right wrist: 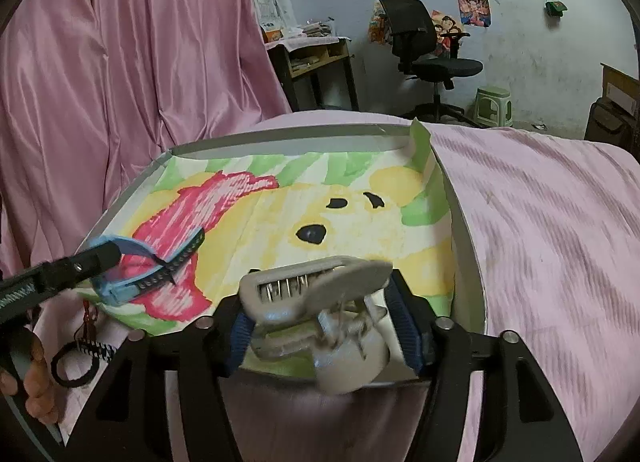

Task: Organize jewelry
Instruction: 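Carry the watch and clip into the box lid and open both tools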

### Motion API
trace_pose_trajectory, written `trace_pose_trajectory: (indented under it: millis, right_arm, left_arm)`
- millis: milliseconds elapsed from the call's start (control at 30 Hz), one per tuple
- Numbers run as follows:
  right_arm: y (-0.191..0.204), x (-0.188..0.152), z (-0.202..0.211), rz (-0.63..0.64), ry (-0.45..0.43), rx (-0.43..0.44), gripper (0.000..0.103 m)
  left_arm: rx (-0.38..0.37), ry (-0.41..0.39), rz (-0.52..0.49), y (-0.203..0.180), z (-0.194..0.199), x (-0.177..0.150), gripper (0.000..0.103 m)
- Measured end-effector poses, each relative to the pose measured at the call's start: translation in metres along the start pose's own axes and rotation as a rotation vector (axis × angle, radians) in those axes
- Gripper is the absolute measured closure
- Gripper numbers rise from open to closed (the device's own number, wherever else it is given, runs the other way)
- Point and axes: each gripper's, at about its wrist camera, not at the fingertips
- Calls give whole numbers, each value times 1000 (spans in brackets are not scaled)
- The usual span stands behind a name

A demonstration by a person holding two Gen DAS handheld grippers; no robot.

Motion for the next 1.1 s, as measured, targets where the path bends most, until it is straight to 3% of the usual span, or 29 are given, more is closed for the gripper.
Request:
trace_pose_trajectory:
  millis: [67, 167, 233, 600, 800, 1100]
  right_arm:
    - [0, 0, 3, 3, -17, 0, 34]
    - [4, -4, 17, 26, -54, -12, 32]
    - [7, -7, 29, 36, -89, -11, 24]
    - [19, -32, 114, 64, -304, 26, 1]
    - [29, -44, 149, 104, -380, 22, 1]
    - [31, -75, 183, 159, -341, 1, 1]
  left_arm:
    - [-9, -24, 21, 3, 7, -2, 25]
    - [-19, -38, 31, 5, 14, -5, 25]
    - [-15, -54, 24, 4, 22, -7, 25]
    - [2, -220, -95, -9, 90, -35, 4]
    - [4, -287, -170, -14, 122, -60, 0]
    - [1, -295, -197, -14, 151, -87, 0]
Point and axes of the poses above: each gripper's, at about its wrist camera, not at the fingertips, and z roughly against the way its jaws point, y to its left, x to its top, and after that the axes turned 5 degrees about x, right-handed
